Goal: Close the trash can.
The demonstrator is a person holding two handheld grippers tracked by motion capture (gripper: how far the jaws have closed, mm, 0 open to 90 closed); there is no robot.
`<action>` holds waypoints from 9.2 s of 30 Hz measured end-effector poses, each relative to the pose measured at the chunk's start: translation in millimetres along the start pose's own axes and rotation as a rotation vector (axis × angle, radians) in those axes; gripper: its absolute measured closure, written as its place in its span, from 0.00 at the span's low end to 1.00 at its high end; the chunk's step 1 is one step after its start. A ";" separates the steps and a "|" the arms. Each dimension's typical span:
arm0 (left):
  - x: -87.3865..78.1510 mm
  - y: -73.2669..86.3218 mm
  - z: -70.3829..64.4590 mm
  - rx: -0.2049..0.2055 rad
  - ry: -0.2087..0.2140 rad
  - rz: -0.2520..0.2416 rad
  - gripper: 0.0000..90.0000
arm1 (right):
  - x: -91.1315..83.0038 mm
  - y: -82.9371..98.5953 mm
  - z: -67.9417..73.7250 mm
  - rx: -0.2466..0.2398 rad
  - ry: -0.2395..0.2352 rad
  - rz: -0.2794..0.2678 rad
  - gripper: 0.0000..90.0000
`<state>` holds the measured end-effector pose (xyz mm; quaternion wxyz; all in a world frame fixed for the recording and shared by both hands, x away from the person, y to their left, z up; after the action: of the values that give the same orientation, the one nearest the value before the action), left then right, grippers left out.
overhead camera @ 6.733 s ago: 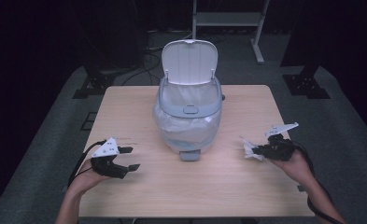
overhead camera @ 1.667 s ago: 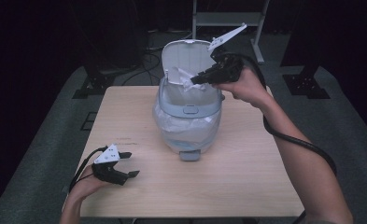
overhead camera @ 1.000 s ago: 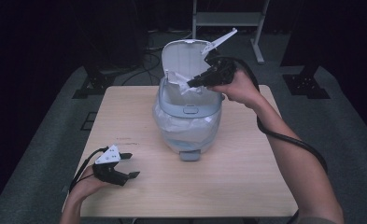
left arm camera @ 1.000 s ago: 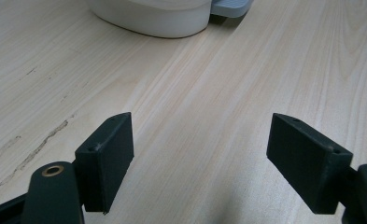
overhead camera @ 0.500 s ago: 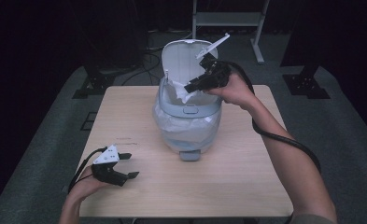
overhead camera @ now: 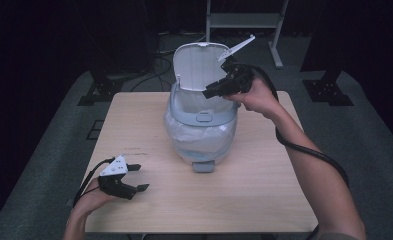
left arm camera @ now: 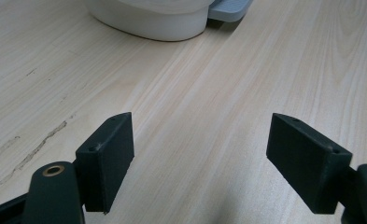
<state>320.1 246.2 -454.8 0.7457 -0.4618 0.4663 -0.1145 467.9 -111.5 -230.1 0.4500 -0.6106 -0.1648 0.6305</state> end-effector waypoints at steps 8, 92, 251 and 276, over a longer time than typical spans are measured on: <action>1.0 -0.1 -0.3 0.002 0.001 0.004 0.25 | -15.9 7.6 0.3 0.008 0.008 -0.017 0.78; -1.7 2.7 5.5 -0.026 -0.025 0.009 0.25 | -60.5 11.4 -72.4 -0.020 -0.071 -0.123 1.00; -2.7 4.5 4.6 -0.049 -0.028 0.009 0.25 | -65.3 70.3 -8.2 -0.078 0.010 -0.087 0.63; -0.4 5.1 4.3 -0.058 -0.033 0.014 0.22 | -64.6 107.2 -15.4 -0.028 0.039 -0.087 0.54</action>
<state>322.0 251.7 -458.0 0.7405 -0.4820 0.4600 -0.0881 433.0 -224.4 -274.2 0.4716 -0.6212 -0.1909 0.5960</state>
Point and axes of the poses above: each handheld gripper's, and its own axes: x roughly forward along the jaws, y roughly out of its underside, z roughly to its left, the point moved 2 cm from there along x, roughly forward along the jaws, and after that the axes turned 9 degrees about -y, right-handed, at the moved point
